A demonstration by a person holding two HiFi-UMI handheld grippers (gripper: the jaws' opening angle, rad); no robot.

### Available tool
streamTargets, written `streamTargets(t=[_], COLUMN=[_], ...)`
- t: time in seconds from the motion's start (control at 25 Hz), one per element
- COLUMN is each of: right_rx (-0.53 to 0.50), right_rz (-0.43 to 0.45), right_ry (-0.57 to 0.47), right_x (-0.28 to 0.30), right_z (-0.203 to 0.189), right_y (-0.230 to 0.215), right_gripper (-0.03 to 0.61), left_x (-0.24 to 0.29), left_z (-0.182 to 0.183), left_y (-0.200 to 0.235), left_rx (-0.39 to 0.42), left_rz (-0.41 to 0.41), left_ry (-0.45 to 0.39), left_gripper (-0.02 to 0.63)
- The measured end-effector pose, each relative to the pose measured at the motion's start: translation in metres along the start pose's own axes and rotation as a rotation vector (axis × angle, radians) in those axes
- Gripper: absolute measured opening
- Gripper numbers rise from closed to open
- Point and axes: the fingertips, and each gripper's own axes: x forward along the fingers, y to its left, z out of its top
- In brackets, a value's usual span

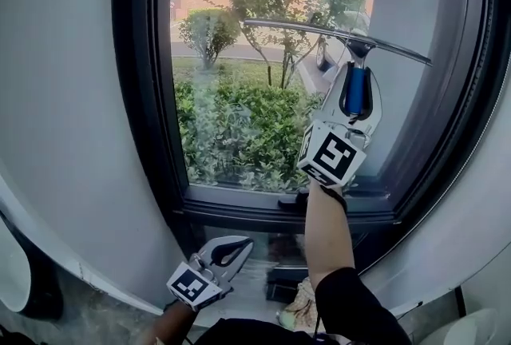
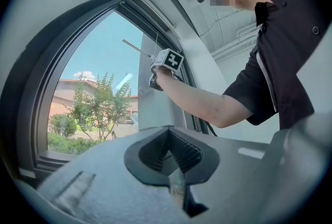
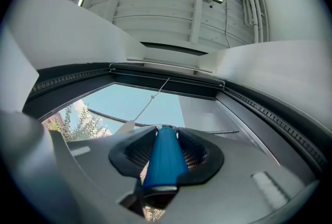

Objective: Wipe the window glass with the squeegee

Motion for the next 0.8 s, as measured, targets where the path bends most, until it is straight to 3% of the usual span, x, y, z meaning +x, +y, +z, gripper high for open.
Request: streamTargets(t=[0.8], right_rx=[-0.011], right_rz=[0.031], right_ry=[0.045], right_x=[-0.027], right_z=[-0.019], right_y=[-0.003], right_gripper=[0.135], left_x=[-0.005], left_z=[0.013], left_y=[0.006], left_rx=[0.011], left_rz=[0.030], left_ry=[-0.050], left_gripper=[-0.002])
